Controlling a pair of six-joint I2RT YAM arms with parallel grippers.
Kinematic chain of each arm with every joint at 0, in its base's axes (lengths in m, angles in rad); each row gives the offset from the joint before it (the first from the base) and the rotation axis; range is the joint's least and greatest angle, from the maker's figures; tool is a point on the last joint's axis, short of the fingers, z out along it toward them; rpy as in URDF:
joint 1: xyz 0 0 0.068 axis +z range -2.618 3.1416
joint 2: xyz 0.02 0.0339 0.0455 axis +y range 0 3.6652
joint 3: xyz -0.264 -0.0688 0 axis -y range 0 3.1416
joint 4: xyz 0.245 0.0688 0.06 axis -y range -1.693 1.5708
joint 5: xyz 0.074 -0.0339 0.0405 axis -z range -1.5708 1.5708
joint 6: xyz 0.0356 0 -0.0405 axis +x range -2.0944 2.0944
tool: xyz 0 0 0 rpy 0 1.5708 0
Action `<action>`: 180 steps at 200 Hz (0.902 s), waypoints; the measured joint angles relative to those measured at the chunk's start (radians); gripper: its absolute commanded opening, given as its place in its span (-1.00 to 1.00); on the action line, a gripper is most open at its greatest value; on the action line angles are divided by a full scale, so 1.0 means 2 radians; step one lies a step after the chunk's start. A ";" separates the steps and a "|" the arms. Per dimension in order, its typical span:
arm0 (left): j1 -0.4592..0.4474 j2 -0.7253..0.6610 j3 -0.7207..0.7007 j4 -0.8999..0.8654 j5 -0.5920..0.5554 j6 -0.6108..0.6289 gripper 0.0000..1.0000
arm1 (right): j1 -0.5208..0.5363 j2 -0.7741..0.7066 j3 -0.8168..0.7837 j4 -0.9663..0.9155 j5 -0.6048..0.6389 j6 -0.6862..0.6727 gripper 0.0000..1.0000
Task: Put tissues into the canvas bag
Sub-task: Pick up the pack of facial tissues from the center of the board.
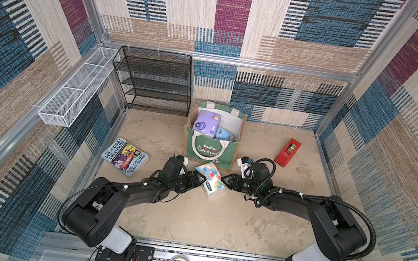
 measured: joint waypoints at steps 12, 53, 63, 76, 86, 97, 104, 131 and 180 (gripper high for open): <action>0.000 0.013 0.000 0.010 0.006 -0.008 0.56 | 0.000 0.006 0.000 0.003 -0.002 0.003 0.07; -0.001 0.050 0.000 0.049 0.024 -0.027 0.51 | 0.001 0.017 -0.002 0.023 -0.014 0.013 0.06; -0.002 0.054 0.000 0.056 0.026 -0.033 0.51 | 0.001 0.021 -0.004 0.030 -0.020 0.015 0.05; -0.004 0.058 0.001 0.062 0.026 -0.035 0.51 | 0.002 0.027 -0.004 0.035 -0.026 0.021 0.04; -0.004 0.059 0.001 0.063 0.026 -0.036 0.51 | 0.002 0.033 -0.005 0.038 -0.029 0.025 0.02; -0.004 0.061 0.001 0.067 0.027 -0.038 0.51 | 0.002 0.039 -0.005 0.041 -0.033 0.027 0.00; -0.004 0.063 0.001 0.070 0.027 -0.038 0.51 | 0.002 0.042 -0.005 0.043 -0.035 0.029 0.00; -0.005 0.074 0.001 0.090 0.037 -0.046 0.51 | 0.002 0.046 -0.005 0.045 -0.038 0.038 -0.03; -0.010 0.106 -0.002 0.158 0.047 -0.069 0.51 | 0.002 0.046 -0.007 0.045 -0.039 0.049 -0.07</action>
